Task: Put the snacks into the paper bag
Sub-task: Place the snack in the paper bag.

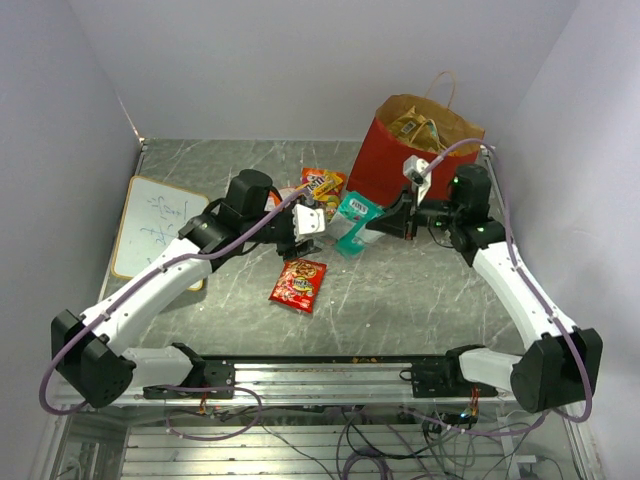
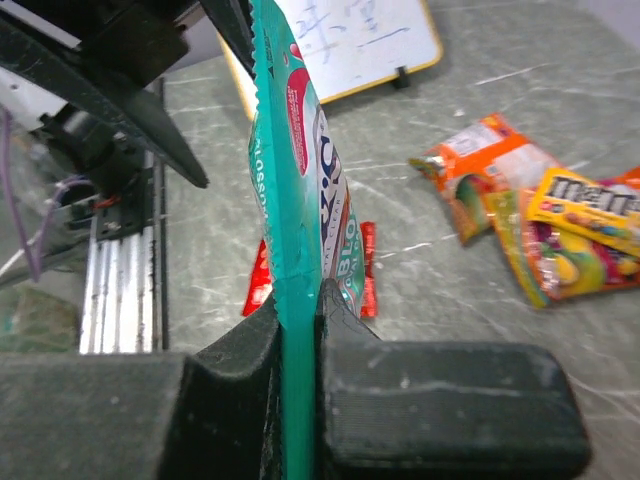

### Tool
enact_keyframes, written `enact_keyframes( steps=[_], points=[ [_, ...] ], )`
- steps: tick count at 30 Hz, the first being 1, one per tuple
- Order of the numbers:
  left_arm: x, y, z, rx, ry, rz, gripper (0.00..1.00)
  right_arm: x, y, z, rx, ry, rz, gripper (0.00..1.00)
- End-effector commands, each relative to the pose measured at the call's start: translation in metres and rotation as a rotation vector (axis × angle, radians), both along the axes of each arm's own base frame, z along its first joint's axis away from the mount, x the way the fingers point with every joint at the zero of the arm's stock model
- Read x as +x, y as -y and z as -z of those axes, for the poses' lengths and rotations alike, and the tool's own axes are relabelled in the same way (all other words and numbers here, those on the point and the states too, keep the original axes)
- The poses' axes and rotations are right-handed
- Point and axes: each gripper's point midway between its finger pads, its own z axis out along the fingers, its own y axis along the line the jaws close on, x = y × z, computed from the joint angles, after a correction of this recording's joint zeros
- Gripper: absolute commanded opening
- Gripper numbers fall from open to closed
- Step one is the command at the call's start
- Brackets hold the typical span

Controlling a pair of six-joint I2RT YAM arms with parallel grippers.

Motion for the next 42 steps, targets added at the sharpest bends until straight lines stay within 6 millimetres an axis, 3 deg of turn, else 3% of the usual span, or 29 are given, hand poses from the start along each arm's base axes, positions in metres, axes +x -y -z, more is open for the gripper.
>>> enact_keyframes(
  steps=[1,7,16,21,24,28,31,38,42],
  points=[
    [0.011,-0.01,-0.023,-0.048,0.073,-0.089,0.8,0.01,0.021,-0.042,-0.015,0.147,0.113,0.0],
    [0.033,-0.036,-0.034,-0.065,0.118,-0.25,0.95,0.03,0.057,-0.085,-0.074,0.24,0.338,0.0],
    [0.09,-0.089,-0.055,-0.131,0.135,-0.632,0.96,0.074,0.122,-0.169,-0.16,0.348,0.749,0.0],
    [0.095,-0.098,-0.058,-0.157,0.127,-0.667,0.95,0.098,0.152,-0.22,-0.201,0.472,0.917,0.0],
    [0.094,-0.098,-0.059,-0.163,0.124,-0.661,0.95,0.116,0.173,-0.237,-0.235,0.519,1.011,0.0],
    [0.093,-0.099,-0.06,-0.164,0.125,-0.656,0.95,0.148,0.202,-0.236,-0.33,0.541,1.139,0.0],
    [0.092,-0.099,-0.06,-0.166,0.124,-0.655,0.95,0.17,0.212,-0.225,-0.4,0.53,1.153,0.0],
    [0.091,-0.097,-0.057,-0.166,0.117,-0.642,0.94,0.218,0.198,-0.171,-0.506,0.403,0.97,0.0],
    [0.09,-0.096,-0.055,-0.167,0.109,-0.631,0.93,0.228,0.184,-0.136,-0.491,0.298,0.812,0.0]
  ],
)
